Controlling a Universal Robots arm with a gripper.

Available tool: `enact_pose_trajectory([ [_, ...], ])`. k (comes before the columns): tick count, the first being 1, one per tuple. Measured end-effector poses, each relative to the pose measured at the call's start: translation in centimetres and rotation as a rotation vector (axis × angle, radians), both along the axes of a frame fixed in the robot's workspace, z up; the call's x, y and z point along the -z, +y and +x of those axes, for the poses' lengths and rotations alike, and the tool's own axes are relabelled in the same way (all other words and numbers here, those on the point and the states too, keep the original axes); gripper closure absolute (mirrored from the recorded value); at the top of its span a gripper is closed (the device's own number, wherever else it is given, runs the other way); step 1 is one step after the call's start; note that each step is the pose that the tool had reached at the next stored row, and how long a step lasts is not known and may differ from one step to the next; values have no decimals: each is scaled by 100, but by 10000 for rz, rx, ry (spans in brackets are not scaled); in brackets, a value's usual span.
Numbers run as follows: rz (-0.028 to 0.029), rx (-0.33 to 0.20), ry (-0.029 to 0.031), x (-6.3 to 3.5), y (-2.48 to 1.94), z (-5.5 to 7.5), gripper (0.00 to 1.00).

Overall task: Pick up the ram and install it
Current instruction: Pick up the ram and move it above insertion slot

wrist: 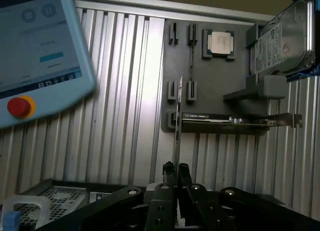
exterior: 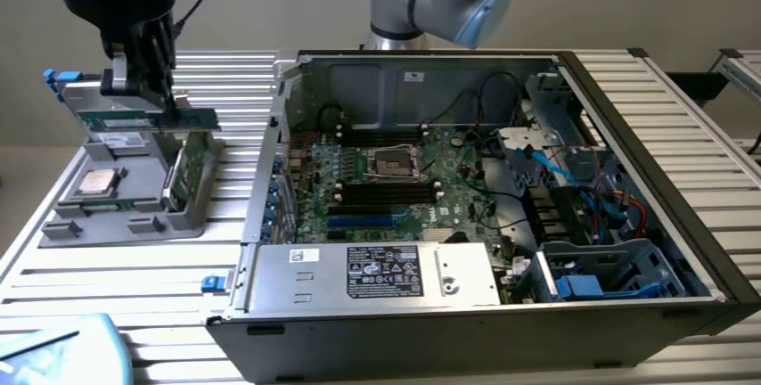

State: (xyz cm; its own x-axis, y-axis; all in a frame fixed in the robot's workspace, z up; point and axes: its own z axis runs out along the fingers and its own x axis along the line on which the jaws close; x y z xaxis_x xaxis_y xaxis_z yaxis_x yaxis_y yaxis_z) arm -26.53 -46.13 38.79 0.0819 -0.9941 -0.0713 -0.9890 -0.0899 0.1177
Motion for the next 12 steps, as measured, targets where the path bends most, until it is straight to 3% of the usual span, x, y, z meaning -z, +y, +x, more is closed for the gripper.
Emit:
enact_pose_trajectory([
  [12,93,-2,15,-241,-22,546,86],
])
